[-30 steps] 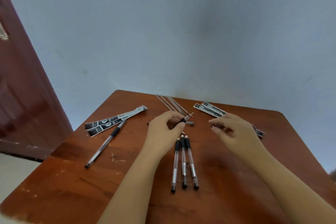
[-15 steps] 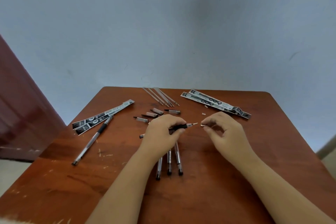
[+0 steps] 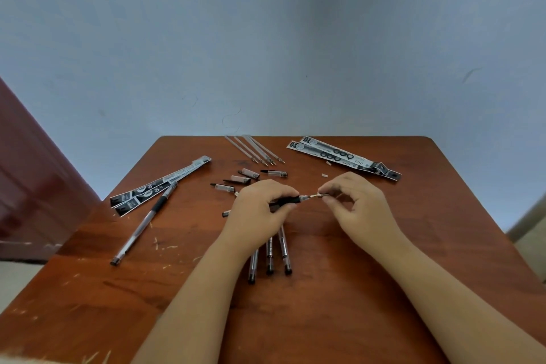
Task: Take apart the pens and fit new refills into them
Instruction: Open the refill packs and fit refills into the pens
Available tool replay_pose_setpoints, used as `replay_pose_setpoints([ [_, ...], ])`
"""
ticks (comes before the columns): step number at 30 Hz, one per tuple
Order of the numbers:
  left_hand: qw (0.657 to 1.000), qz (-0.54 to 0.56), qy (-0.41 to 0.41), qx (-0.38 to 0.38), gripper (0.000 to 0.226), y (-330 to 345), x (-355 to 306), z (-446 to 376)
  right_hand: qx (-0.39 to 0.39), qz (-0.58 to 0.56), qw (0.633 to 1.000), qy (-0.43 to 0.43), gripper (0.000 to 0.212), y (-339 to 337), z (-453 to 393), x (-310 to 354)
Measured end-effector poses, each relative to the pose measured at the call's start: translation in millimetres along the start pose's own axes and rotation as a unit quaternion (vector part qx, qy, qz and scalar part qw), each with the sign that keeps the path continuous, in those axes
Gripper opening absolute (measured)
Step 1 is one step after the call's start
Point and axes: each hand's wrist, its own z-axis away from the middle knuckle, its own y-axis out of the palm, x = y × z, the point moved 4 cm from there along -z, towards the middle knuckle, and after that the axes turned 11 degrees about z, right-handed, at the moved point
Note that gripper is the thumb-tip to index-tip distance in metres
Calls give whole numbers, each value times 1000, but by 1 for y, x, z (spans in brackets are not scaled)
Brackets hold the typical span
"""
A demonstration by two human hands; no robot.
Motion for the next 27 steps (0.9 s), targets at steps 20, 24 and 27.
replay_pose_setpoints([
  [20, 999, 36, 17, 9, 19, -1, -5, 3, 84, -5, 996, -35, 8, 4, 3, 5],
  [24, 998, 40, 47, -10, 20, 2, -9, 4, 66, 14, 997, -26, 47, 6, 3, 8],
  [27, 998, 46, 33, -25, 20, 0, -8, 4, 69, 4, 998, -14, 39, 2, 2, 7],
])
